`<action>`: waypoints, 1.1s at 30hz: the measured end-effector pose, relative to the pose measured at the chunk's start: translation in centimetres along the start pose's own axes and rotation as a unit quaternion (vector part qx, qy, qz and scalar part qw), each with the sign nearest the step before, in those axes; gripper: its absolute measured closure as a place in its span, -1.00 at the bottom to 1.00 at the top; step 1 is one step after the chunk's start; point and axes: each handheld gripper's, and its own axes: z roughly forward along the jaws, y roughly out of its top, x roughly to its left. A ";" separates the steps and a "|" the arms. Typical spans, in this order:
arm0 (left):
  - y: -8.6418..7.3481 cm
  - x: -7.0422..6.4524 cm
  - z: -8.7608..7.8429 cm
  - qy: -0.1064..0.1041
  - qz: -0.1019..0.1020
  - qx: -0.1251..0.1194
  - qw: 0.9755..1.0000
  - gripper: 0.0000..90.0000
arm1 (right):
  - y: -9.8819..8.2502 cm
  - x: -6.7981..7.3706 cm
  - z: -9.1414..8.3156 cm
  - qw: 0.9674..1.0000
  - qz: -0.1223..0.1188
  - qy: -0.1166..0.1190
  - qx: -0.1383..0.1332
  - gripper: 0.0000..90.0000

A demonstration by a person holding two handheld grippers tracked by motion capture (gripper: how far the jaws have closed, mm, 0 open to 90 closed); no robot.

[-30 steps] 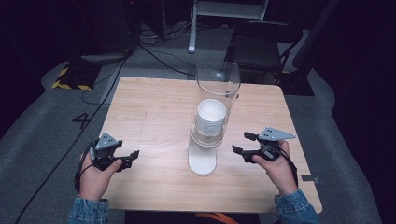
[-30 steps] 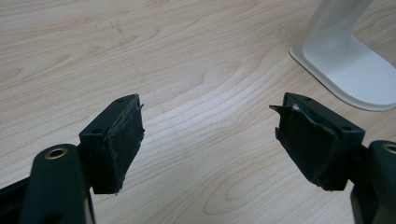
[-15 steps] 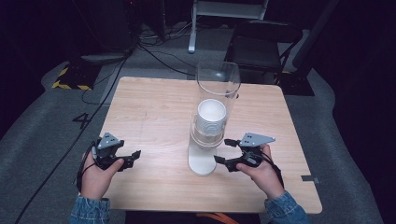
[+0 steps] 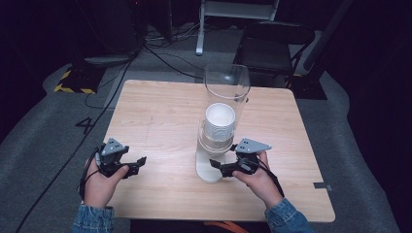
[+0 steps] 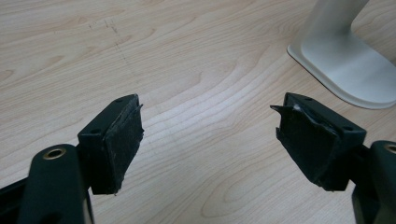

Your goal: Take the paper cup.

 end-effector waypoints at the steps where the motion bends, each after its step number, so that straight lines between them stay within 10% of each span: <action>1: 0.0 0.0 0.0 0.000 0.000 0.000 1.000 -0.52 | -0.1 0.0 0.2 1.000 0.000 0.000 -0.001 -0.62; 21: -0.1 0.0 0.1 0.001 0.004 0.002 1.000 -0.53 | 0.3 0.7 1.7 0.995 -0.006 -0.038 -0.092 -0.39; 33: -0.1 0.1 0.2 0.002 0.003 0.003 1.000 -0.53 | 0.2 0.7 1.6 0.995 -0.011 -0.041 -0.093 -0.32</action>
